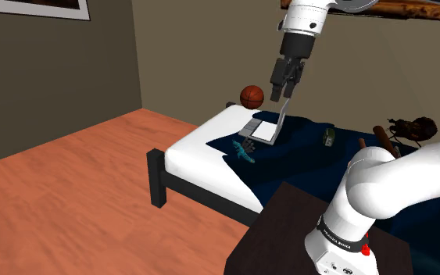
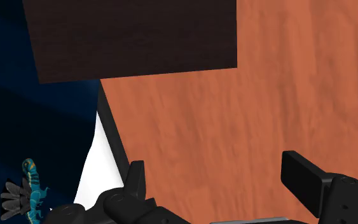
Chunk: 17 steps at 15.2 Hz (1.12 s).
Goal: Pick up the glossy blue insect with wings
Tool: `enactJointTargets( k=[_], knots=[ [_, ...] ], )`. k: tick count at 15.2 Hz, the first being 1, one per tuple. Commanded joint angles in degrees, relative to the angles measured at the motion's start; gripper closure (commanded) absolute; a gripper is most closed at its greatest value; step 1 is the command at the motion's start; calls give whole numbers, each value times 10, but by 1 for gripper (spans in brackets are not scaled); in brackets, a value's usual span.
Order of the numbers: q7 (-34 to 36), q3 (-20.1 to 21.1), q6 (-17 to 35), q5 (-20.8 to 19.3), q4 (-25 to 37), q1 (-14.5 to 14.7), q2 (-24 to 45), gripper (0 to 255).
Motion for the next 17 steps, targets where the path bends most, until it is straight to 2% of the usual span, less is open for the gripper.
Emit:
enactJointTargets(
  k=[1,9,17],
  knots=[
    [0,0,0,0,0,0,0,0],
    [-88,-56,128,-57,-89,-17,37,0],
    [-168,-116,269,-104,-130,-35,129,0]
  ],
)
